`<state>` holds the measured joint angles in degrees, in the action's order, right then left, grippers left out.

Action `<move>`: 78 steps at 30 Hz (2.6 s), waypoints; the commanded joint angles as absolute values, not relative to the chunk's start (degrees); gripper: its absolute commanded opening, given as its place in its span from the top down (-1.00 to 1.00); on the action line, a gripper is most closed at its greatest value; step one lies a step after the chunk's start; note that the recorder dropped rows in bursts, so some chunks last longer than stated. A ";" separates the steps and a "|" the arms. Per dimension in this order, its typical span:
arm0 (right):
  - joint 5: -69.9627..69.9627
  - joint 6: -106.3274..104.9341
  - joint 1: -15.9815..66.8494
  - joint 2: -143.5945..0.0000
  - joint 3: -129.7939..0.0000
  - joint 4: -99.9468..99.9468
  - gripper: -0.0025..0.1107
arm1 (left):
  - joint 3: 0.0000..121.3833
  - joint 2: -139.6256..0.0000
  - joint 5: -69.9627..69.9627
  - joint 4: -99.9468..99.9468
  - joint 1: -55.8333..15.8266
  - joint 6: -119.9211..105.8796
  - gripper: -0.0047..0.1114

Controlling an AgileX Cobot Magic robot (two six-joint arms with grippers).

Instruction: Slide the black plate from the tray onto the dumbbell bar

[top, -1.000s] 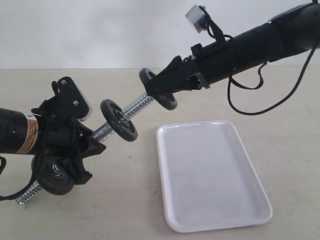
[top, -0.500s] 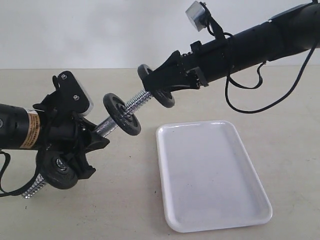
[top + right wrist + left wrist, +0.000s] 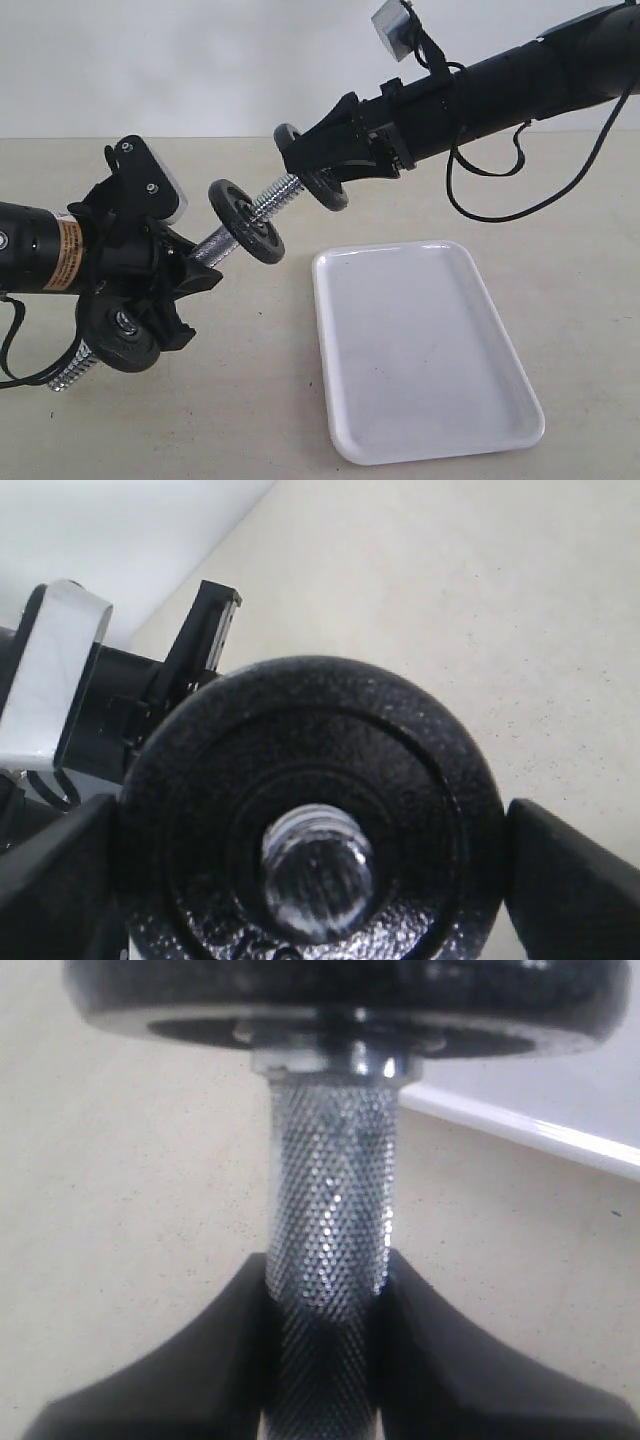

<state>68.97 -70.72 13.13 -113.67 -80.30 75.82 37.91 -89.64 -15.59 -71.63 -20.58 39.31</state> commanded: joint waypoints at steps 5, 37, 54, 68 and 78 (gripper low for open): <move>69.96 -68.72 13.10 -112.66 -80.70 74.44 -0.17 | 41.16 -86.69 -23.97 -66.65 -20.74 39.95 0.84; 69.96 -67.11 13.10 -112.66 -80.70 74.39 -0.20 | 41.17 -86.69 -23.51 -66.65 -20.74 39.95 0.84; 69.96 -66.93 13.10 -112.66 -80.70 79.09 -0.71 | 41.17 -86.69 -22.01 -66.76 -20.74 39.95 0.84; 68.35 -66.93 13.10 -112.66 -80.70 78.96 -0.90 | 41.17 -86.69 -22.01 -66.76 -20.74 39.95 0.84; 68.71 -66.93 13.10 -112.66 -80.70 78.96 -0.90 | 41.17 -86.69 -19.32 -66.64 -20.74 40.56 0.84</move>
